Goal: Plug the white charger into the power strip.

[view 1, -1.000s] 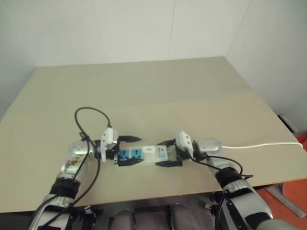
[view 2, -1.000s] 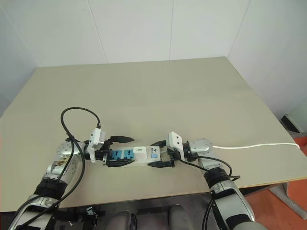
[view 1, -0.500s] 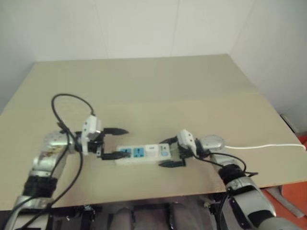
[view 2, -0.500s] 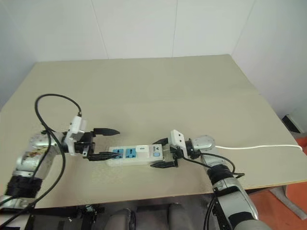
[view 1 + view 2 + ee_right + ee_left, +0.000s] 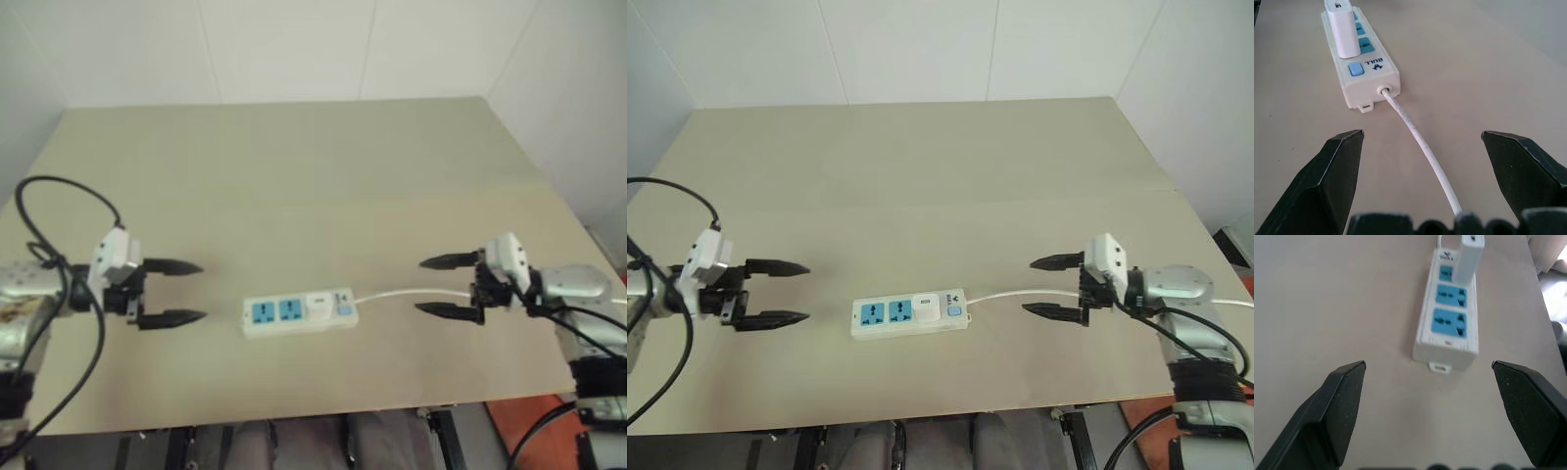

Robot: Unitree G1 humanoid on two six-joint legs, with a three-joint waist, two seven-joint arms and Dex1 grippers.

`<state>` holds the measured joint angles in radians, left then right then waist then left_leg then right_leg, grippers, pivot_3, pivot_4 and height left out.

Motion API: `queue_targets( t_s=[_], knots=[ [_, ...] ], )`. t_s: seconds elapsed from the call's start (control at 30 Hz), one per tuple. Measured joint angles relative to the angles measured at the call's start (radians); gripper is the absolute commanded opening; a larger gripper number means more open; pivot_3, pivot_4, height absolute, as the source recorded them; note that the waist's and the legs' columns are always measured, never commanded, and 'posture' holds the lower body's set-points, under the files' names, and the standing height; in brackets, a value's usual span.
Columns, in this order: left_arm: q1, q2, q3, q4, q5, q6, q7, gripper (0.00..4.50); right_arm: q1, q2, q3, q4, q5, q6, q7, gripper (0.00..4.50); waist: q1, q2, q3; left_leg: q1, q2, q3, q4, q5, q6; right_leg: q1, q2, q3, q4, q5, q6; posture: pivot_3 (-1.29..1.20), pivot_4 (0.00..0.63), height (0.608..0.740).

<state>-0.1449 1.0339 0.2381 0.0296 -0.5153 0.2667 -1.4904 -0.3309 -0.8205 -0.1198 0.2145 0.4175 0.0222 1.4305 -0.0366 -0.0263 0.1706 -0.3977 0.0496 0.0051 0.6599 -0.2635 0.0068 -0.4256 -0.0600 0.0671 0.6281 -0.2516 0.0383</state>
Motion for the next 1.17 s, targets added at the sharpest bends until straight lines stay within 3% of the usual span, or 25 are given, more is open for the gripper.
queue_targets(
  t_s=[0.47,1.17],
  knots=[
    [0.14,0.024,0.126,-0.109,-0.036,0.04,0.015,4.5,0.067,-0.077,-0.078,-0.028,0.019,0.007,-0.016,4.48,0.013,0.0,0.0,0.002,0.0,0.001,0.001,0.0,0.0,0.001,0.0,0.0,0.003,0.0,0.0,0.0,0.15,0.74],
    [-0.005,0.013,0.038,-0.087,-0.036,0.039,0.016,4.5,0.115,-0.095,-0.11,-0.089,0.035,0.009,-0.038,4.48,0.021,0.0,0.0,0.003,0.0,0.001,0.003,0.0,-0.001,0.002,0.0,0.0,0.005,0.0,0.0,0.0,0.15,0.74]
  ],
)
